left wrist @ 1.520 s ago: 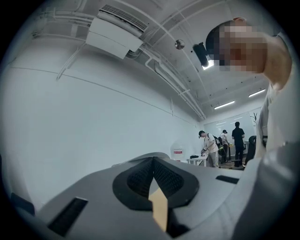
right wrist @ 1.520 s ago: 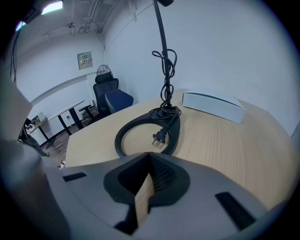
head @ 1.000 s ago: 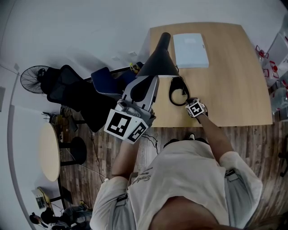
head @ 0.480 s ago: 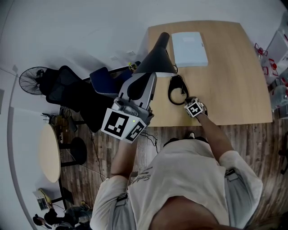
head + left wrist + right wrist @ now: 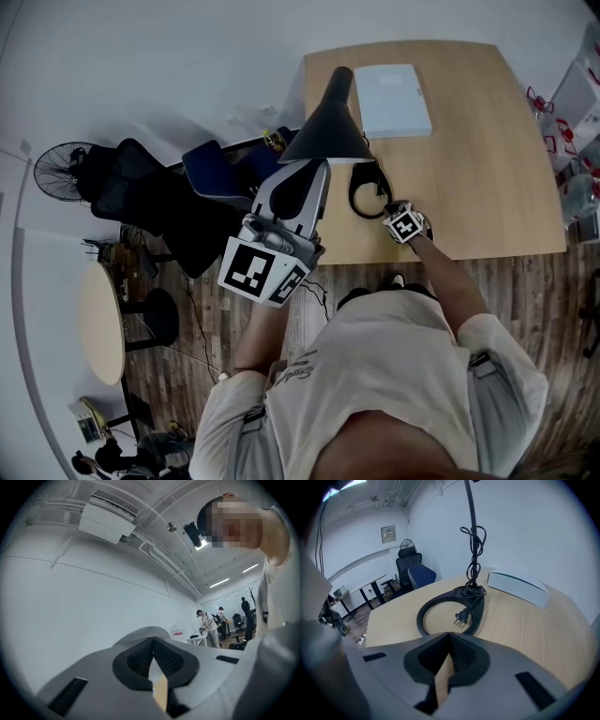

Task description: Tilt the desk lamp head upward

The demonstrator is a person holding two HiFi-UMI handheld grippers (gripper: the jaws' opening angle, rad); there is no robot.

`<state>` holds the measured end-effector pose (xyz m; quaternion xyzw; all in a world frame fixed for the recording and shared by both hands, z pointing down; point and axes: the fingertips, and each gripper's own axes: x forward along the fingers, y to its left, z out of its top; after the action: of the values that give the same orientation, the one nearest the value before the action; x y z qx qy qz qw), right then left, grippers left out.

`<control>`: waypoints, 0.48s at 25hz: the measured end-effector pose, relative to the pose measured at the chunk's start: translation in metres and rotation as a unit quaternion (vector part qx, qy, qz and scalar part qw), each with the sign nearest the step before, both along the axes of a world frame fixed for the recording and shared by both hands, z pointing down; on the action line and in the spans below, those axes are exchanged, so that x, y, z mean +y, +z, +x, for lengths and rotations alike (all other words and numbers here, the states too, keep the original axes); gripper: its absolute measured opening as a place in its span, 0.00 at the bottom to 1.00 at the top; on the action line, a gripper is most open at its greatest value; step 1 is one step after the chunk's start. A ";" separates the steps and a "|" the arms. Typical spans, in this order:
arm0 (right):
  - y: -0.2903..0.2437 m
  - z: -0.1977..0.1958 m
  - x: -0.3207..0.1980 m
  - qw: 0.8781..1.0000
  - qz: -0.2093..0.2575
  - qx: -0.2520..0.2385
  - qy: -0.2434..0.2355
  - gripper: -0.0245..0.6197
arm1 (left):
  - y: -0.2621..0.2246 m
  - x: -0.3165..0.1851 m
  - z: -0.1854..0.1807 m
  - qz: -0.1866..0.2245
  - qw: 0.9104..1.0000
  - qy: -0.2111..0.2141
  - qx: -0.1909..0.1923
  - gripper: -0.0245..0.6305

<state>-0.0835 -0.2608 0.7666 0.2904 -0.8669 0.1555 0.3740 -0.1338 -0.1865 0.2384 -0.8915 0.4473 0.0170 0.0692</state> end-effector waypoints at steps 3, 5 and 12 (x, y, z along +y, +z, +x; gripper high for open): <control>0.001 0.000 -0.005 1.000 0.002 -0.008 0.010 0.03 | 0.010 0.000 0.001 -0.009 1.000 0.008 0.002 0.06; 0.001 -0.001 -0.004 1.000 -0.002 -0.010 0.013 0.03 | 0.015 0.000 -0.001 -0.016 1.000 0.012 0.005 0.06; -0.006 0.001 -0.006 0.999 0.021 -0.008 0.038 0.03 | 0.038 0.009 -0.012 -0.048 0.998 0.031 0.006 0.06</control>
<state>-0.0828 -0.2667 0.7610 0.3293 -0.8613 0.1536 0.3552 -0.1453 -0.1773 0.2768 -0.9070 0.4205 0.0029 0.0235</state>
